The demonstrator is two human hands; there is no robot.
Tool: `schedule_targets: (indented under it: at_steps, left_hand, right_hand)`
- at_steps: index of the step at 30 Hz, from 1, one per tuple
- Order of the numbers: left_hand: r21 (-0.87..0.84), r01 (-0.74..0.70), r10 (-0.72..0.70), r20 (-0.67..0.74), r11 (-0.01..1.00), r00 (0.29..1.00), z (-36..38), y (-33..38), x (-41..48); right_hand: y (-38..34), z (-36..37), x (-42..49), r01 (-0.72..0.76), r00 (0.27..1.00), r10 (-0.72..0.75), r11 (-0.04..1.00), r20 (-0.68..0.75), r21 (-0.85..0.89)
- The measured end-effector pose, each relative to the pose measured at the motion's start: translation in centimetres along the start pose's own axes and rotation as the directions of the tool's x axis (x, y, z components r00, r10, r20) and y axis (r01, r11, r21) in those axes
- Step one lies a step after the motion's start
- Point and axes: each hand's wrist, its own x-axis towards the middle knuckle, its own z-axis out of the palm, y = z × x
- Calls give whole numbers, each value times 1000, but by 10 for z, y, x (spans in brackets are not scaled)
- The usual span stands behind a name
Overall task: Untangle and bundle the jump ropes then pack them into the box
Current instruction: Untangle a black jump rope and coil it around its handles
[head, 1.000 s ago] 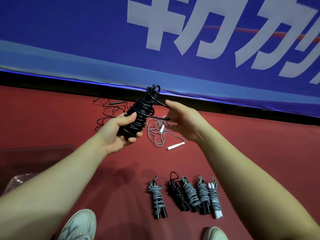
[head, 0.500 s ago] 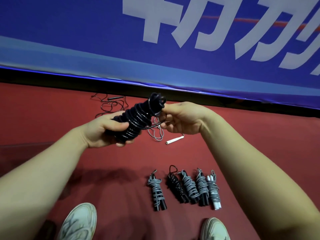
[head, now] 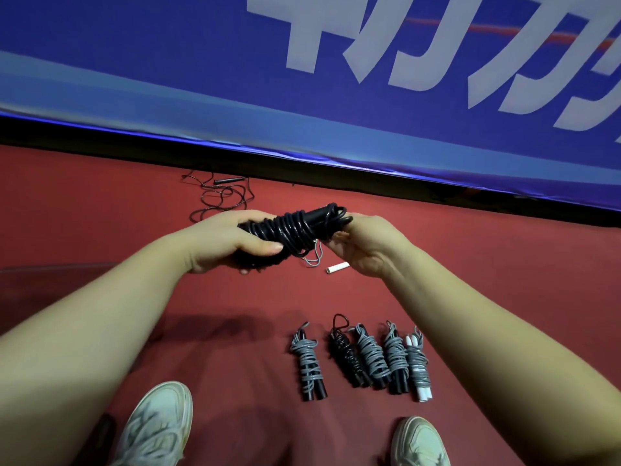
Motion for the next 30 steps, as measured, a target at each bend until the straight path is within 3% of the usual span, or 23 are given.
schedule_targets:
  at_steps: [3,8,10,12,14,17,19,21,23,25,26,27,28,29,30]
  left_hand:
    - [-130,43,-46,-19,991,999,3,-3,2]
    - [-385,67,-64,19,920,998,0,-8,1]
    - [-451,60,-84,-34,890,996,0,-7,4]
    - [-478,61,-127,-107,876,986,3,-6,6]
    - [-460,67,-162,-172,885,972,6,-7,9]
    - [-393,119,-234,-259,912,937,9,-11,11]
    - [-341,147,-260,-314,929,913,7,-14,11]
    - [-275,154,-253,-374,949,892,1,-19,9]
    - [-214,165,-243,-422,963,874,-3,-23,7]
    - [-175,187,-246,-426,967,871,-2,-26,6]
    - [-178,196,-254,-413,964,875,1,-26,7]
    - [-200,204,-270,-394,958,879,5,-26,9]
    - [-232,215,-291,-374,949,880,9,-25,11]
    - [-269,223,-313,-359,937,879,13,-23,14]
    - [-307,225,-330,-356,925,874,16,-22,16]
  right_hand:
    - [2,6,0,10,1000,-3,972,-30,235]
    - [-1,12,-4,43,990,-93,910,102,412]
    - [-4,13,-5,63,978,-140,906,155,419]
    - [-4,15,-2,104,968,-176,932,182,346]
    - [1,15,3,201,959,-227,967,172,155]
    - [14,7,15,305,952,-306,943,19,-135]
    - [14,-2,21,226,968,-237,967,-86,-117]
    - [8,-12,24,49,991,-42,997,-126,57]
    - [1,-25,27,-142,983,165,961,-79,237]
    - [-2,-36,28,-200,975,217,946,-40,256]
    - [-1,-39,29,-187,979,197,968,-46,168]
    - [2,-40,28,-107,991,102,993,-83,-51]
    - [5,-40,27,26,993,-68,924,-97,-380]
    - [8,-38,25,149,972,-235,701,-28,-697]
    - [11,-36,26,219,944,-320,433,78,-874]
